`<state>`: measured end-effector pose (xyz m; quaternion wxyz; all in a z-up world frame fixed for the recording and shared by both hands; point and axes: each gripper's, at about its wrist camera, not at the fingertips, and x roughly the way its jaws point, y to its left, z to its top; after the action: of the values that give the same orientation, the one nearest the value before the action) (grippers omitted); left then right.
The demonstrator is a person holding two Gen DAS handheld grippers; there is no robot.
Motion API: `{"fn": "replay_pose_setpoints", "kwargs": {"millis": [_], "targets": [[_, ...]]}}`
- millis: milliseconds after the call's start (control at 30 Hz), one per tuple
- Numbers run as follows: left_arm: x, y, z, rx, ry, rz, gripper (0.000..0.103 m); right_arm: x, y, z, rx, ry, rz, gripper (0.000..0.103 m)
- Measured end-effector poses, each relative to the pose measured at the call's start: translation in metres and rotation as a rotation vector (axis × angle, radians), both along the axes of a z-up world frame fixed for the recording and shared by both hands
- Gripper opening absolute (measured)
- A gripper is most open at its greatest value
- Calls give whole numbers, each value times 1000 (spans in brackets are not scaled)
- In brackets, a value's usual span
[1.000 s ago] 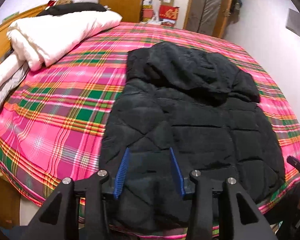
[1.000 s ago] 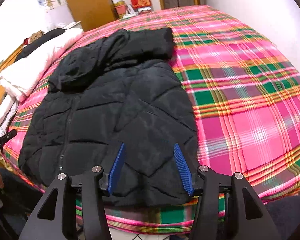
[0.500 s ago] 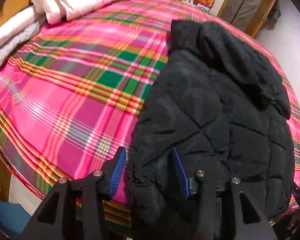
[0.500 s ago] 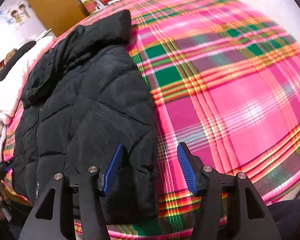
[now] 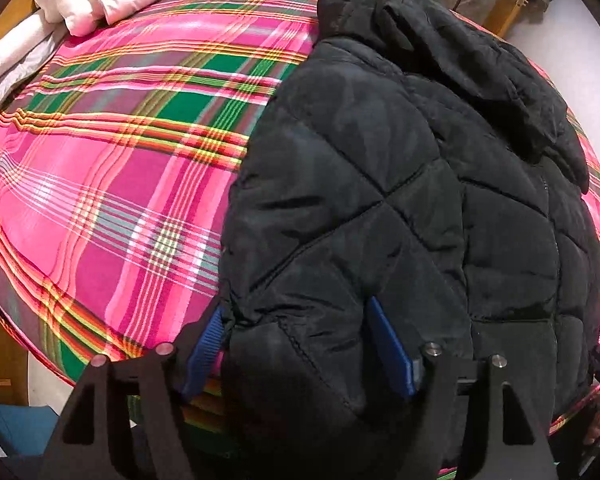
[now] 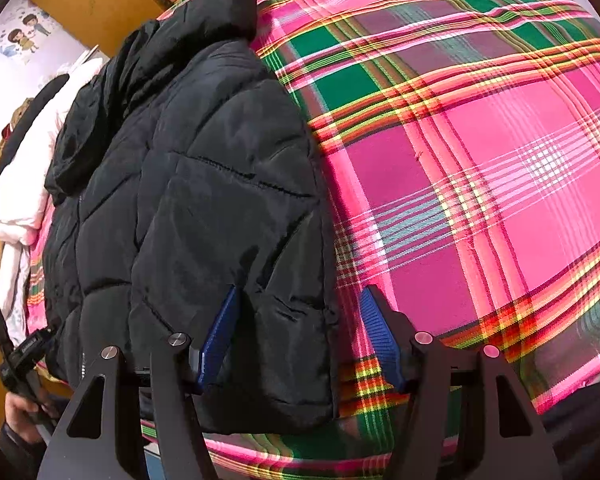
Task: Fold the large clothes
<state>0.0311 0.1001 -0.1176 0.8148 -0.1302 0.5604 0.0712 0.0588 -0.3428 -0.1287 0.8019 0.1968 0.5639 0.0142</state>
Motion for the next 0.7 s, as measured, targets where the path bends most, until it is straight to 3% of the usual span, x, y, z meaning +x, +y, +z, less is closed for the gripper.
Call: {"fn": "replay_pose_setpoints", "kwargs": {"millis": [33, 67, 100, 133, 200, 267, 367, 533, 700], "targets": [[1, -2, 0, 6, 4, -5, 73, 1, 2, 0, 8, 3, 10, 61], [1, -4, 0, 9, 5, -13, 67, 2, 5, 0, 26, 3, 25, 49], [2, -6, 1, 6, 3, -25, 64, 1, 8, 1, 28, 3, 41, 43], [1, -8, 2, 7, 0, -37, 56, -1, 11, 3, 21, -1, 52, 40], [1, -14, 7, 14, -11, -61, 42, -2, 14, 6, 37, -11, 71, 22], [-2, -18, 14, 14, -30, -70, 26, -5, 13, 12, 59, -23, 70, 14], [-10, -10, 36, -63, -96, -53, 17, -14, 11, 34, 102, -82, 85, 10], [-32, -4, 85, -154, -238, -69, 15, -33, 7, 81, 137, -177, 142, 9], [-61, 8, 117, -246, -334, -58, 15, -58, 0, 107, 179, -219, 140, 9]]}}
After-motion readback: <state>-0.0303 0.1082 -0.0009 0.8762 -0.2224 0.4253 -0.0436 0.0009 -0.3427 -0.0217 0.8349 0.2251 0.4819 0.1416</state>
